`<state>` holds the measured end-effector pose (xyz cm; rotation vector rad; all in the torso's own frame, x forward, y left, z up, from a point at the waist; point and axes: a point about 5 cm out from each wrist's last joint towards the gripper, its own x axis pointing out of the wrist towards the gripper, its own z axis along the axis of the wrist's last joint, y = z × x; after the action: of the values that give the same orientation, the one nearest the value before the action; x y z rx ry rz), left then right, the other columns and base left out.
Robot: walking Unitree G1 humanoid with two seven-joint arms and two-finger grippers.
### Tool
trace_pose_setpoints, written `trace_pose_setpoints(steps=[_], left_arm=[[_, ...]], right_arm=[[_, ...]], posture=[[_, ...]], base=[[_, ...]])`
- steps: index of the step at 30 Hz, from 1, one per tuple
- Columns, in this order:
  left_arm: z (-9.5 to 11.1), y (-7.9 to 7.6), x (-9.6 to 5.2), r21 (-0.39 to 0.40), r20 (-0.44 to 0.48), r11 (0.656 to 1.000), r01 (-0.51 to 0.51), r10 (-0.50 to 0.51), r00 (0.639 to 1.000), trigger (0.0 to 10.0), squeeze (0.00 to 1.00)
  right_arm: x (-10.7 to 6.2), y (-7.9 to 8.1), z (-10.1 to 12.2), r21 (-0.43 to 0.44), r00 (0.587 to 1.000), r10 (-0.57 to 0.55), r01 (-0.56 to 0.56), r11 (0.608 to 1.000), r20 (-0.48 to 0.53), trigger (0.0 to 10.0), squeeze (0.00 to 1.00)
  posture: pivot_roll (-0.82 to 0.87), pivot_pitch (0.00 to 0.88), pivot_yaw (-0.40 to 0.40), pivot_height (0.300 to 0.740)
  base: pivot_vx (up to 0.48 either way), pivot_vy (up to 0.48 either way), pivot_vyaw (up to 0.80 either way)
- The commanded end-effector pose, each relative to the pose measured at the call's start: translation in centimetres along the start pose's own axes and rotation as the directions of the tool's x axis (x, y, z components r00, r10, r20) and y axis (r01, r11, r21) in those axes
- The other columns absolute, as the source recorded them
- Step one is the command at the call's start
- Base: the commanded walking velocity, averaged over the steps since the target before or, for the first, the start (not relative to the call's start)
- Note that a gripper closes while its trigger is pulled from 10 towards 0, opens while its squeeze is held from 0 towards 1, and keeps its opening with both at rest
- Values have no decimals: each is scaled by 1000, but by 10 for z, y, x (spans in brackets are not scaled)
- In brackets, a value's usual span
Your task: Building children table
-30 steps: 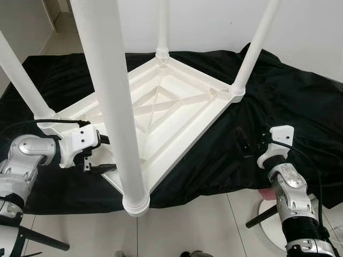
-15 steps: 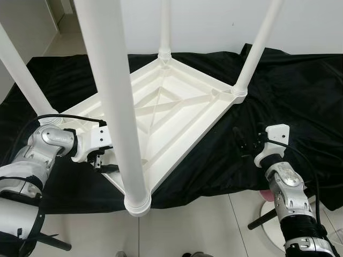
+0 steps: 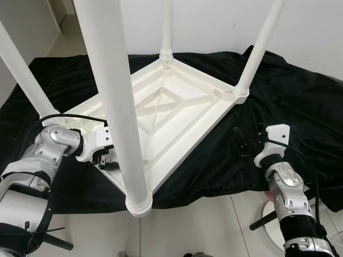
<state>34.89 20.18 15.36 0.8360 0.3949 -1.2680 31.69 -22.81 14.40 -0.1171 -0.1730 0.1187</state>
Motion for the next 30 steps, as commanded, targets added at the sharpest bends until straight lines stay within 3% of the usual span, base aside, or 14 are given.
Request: trace_pose_setpoints(steps=[1,11,18,19,21,24,27,28,30], left_arm=[[-9,-3,8,-41,-32,998,-58,56,998,0,0],[-2,-1,14,-38,4,998,-55,55,998,0,0],[6,-2,25,-62,80,995,-80,85,993,0,0],[15,0,35,-70,127,991,-110,119,985,0,0],[15,0,35,-70,127,991,-110,119,985,0,0],[32,0,50,-85,216,989,-120,136,967,0,0],[35,0,52,-84,226,989,-125,141,964,0,0],[41,0,56,-74,247,988,-134,149,958,6353,0],[45,0,59,-68,262,988,-141,154,953,6353,0]], right_arm=[[0,1,0,0,1000,-2,2,1000,0,10000,0],[2,1,1,4,1000,-9,9,1000,7,10000,0],[2,1,2,9,1000,-20,20,1000,12,10000,0],[3,1,1,17,999,-31,30,999,12,10000,0],[3,1,1,17,999,-31,30,999,12,10000,0],[4,5,1,28,999,-38,38,999,16,10000,0],[4,5,1,31,999,-40,39,999,17,10000,0],[3,5,1,34,999,-45,44,998,16,10000,0],[3,5,0,36,999,-48,48,998,16,10000,0]], posture=[[-72,100,25,740],[-70,98,30,740],[-73,97,31,740],[-71,98,26,740],[-71,98,26,740],[-77,96,24,740],[-77,96,24,740],[-80,91,27,740],[-80,91,27,740]], base=[[0,0,0],[0,0,0],[0,0,0],[0,0,0],[0,0,0],[0,0,0],[0,0,0],[0,0,0],[0,0,0]])
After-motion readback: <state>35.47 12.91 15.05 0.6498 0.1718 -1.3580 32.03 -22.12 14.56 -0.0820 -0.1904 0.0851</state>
